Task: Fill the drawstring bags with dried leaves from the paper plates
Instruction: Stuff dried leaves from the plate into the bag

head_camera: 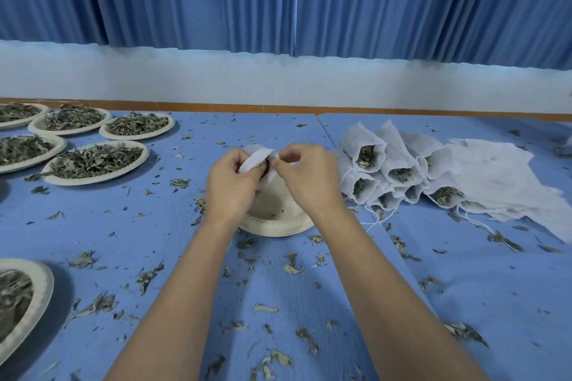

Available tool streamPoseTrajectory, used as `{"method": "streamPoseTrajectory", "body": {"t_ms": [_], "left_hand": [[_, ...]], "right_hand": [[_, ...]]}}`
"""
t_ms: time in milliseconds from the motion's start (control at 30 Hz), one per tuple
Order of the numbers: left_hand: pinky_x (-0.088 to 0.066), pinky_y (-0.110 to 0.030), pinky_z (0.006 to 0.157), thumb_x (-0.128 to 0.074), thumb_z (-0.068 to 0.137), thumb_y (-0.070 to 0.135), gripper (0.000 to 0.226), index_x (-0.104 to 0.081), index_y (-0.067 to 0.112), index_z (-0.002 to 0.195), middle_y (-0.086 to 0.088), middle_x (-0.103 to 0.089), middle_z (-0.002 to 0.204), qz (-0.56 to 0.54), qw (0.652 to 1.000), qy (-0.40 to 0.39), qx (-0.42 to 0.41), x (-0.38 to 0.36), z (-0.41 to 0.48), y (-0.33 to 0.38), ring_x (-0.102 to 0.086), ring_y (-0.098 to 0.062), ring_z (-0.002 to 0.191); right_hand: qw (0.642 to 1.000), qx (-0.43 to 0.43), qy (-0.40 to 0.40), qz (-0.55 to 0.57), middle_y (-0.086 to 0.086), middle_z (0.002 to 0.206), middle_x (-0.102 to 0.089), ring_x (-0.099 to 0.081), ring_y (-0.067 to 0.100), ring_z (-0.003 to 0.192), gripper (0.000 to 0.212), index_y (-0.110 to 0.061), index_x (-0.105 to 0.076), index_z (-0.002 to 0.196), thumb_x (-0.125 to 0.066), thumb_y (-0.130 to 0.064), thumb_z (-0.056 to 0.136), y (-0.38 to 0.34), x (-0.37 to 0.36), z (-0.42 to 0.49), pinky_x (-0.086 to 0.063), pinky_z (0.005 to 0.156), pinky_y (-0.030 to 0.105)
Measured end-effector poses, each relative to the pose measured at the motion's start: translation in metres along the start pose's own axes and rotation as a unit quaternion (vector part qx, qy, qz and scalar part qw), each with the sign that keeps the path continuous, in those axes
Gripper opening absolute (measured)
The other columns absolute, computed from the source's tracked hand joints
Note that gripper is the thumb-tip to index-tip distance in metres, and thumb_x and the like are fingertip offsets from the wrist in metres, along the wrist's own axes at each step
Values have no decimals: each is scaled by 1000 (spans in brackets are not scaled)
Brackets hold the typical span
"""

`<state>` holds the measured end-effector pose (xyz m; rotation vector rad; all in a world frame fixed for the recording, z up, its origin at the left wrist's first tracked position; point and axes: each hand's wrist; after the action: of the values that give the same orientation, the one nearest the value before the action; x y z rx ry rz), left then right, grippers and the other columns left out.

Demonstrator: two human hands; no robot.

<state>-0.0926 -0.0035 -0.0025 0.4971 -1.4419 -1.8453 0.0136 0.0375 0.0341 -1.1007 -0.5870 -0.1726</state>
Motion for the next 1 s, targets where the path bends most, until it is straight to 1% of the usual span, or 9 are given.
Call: {"method": "streamPoseTrajectory", "body": {"t_ms": [67,167,400,500,633,733,800,900,1000], "left_hand": [[-27,-17,43,-65,84,8,41,-38,18,55,13,-39,42,22,1000,16,-6,0,0,1,-32,-4,44],[-25,-26,47,-56,78,-4,37,-39,17,53,5,-38,48,66,995,75,-6,1,1,3,-30,-11,48],[-16,-24,41,-45,74,-10,35,-35,16,54,1,-33,50,137,982,127,-22,0,1,2,-25,-13,48],[-23,-20,38,-49,79,-7,35,-36,17,57,2,-36,52,128,987,88,-40,-1,2,1,-27,-12,49],[-30,-13,46,-61,85,8,28,-40,18,68,5,-43,61,63,997,-31,-15,2,1,2,-35,-4,50],[-38,-30,65,-60,85,9,23,-44,18,73,1,-47,71,-30,994,-99,44,5,1,3,-44,-15,68],[-40,-30,67,-61,87,10,20,-47,19,75,-1,-51,74,-53,992,-110,42,6,0,4,-47,-16,72],[-41,-21,57,-68,83,10,23,-50,20,72,0,-55,68,12,998,-63,-18,4,-2,5,-50,-17,63],[-47,-36,59,-64,78,2,22,-48,15,71,-5,-54,67,136,987,14,-88,-1,-5,5,-56,-29,66]], "right_hand": [[1000,10,2,-16,-2,80,-69,-64,17,80,13,-13,-68,77,-64,-21,86,1,0,0,-51,71,31],[999,-16,-32,33,3,68,-61,-64,28,77,15,-13,-56,66,-62,-10,80,2,3,1,-56,75,43],[995,0,-55,85,9,67,-60,-65,37,82,15,-8,-56,66,-64,-5,79,5,-3,2,-55,77,52],[994,-9,-38,104,7,76,-64,-64,28,79,8,-10,-59,80,-64,-4,78,10,-5,4,-54,79,49],[976,-65,-86,189,-4,76,-59,-60,13,78,27,-19,-56,102,-65,-4,81,17,-3,7,-54,88,40],[928,-103,-138,330,4,85,-61,-64,10,77,25,-14,-58,102,-65,0,83,21,6,8,-56,77,22],[903,-110,-159,384,8,90,-61,-63,14,84,22,-11,-59,99,-63,3,83,25,11,8,-54,82,23],[935,-92,-120,321,3,79,-57,-57,15,77,22,-13,-59,84,-63,8,80,28,12,10,-52,77,24],[989,-41,-9,140,-3,70,-52,-53,16,68,24,-17,-53,73,-63,4,77,30,10,11,-48,65,28]]}}
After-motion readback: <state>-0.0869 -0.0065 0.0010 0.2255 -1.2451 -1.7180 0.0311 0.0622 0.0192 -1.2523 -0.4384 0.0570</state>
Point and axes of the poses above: each hand's wrist, its own z-axis towards the middle knuckle, its own x-axis out of the back of the hand, y = z × x
